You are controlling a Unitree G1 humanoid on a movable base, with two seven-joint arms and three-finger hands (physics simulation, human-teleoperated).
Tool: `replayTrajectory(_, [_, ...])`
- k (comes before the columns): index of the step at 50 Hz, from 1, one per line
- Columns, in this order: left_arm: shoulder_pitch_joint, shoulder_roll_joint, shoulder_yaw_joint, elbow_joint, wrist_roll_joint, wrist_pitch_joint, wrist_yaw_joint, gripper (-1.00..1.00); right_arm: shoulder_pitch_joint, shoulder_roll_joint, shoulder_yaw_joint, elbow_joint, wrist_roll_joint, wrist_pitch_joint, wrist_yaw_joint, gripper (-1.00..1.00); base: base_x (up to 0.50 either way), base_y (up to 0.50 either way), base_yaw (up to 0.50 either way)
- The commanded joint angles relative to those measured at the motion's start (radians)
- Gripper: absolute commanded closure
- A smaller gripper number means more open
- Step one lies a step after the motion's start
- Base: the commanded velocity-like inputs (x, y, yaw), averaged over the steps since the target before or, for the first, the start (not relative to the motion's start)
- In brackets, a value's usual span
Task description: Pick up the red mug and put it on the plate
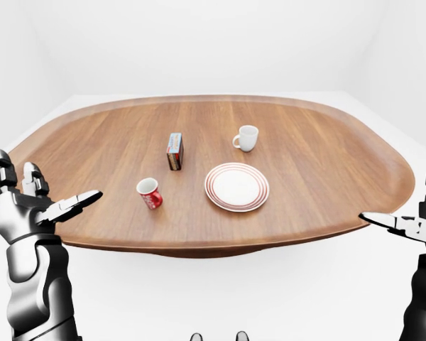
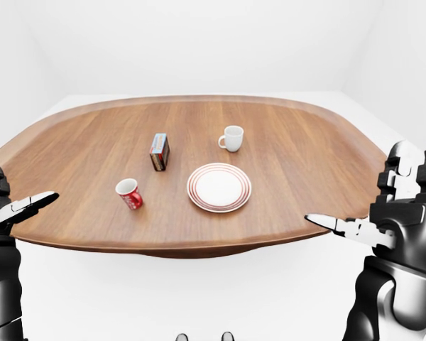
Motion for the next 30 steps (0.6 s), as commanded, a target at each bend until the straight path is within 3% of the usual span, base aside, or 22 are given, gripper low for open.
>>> replayTrajectory(1, [0.002, 0.000, 0.001, 0.001, -0.001, 0.000, 0.000, -1.00, 0.007, 0.002, -0.009, -0.004, 0.011, 0.000, 0.001, -1.00, 0.33, 0.00, 0.00])
replayTrajectory(30, [0.006, -0.003, 0.004, -0.012, -0.001, 0.000, -0.001, -1.00, 0.006, 0.006, 0.002, 0.011, 0.000, 0.000, 0.002, -1.00, 0.33, 0.00, 0.00])
